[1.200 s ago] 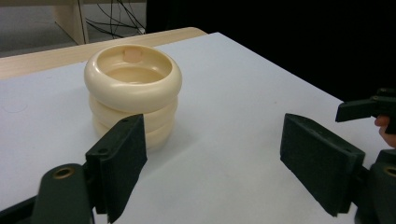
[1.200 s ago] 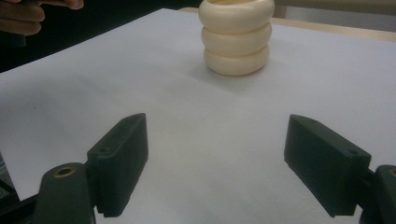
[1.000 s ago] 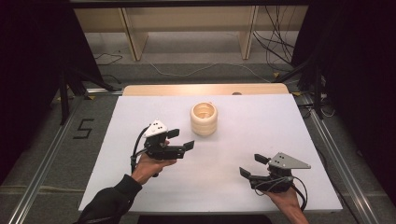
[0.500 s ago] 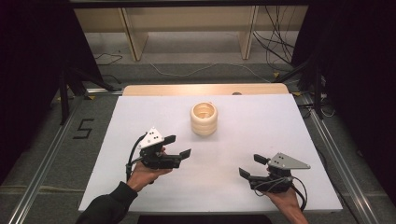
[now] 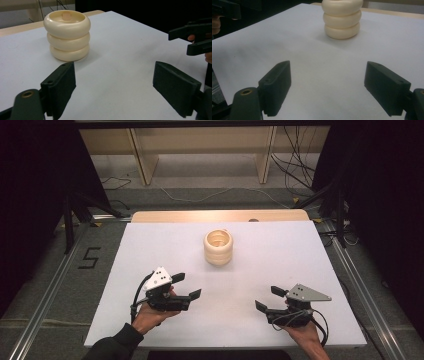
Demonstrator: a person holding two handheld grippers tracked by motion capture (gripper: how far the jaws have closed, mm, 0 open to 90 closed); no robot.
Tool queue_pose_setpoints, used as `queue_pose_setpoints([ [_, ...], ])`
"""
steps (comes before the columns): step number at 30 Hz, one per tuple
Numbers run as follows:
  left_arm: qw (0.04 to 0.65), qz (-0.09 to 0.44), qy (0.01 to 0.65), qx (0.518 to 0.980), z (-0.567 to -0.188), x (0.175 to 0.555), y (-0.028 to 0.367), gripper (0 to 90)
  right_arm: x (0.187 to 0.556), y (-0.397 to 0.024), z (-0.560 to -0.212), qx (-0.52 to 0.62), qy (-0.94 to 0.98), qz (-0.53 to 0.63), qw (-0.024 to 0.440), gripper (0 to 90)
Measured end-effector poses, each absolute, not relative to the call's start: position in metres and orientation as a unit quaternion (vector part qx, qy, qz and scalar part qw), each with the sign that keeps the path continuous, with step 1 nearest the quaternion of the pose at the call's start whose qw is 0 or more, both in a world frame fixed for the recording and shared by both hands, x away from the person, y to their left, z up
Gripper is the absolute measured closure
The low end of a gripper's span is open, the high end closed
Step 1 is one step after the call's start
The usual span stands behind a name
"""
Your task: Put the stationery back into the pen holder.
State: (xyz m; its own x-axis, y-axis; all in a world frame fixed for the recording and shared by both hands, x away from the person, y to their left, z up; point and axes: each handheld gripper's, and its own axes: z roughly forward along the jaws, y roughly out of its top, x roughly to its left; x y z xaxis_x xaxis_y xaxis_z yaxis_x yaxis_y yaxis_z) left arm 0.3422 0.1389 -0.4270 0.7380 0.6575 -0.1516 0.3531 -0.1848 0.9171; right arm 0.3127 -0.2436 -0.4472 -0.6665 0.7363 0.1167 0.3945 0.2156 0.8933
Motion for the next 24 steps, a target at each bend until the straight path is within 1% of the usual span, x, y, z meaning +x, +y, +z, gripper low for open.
queue_pose_setpoints([
  [13, 0.536, 0.138, 0.334, 0.763, -0.441, 0.326, 0.139, 16.7, 0.312, -0.242, -0.448, 0.372, 0.764, 0.501, 0.165, 22.1],
  [16, 0.532, 0.126, 0.345, 0.763, -0.444, 0.326, 0.14, 16.5, 0.313, -0.241, -0.449, 0.372, 0.764, 0.501, 0.165, 22.1],
  [24, 0.541, 0.132, 0.354, 0.751, -0.44, 0.329, 0.146, 16.5, 0.313, -0.242, -0.45, 0.375, 0.763, 0.501, 0.162, 22.1],
])
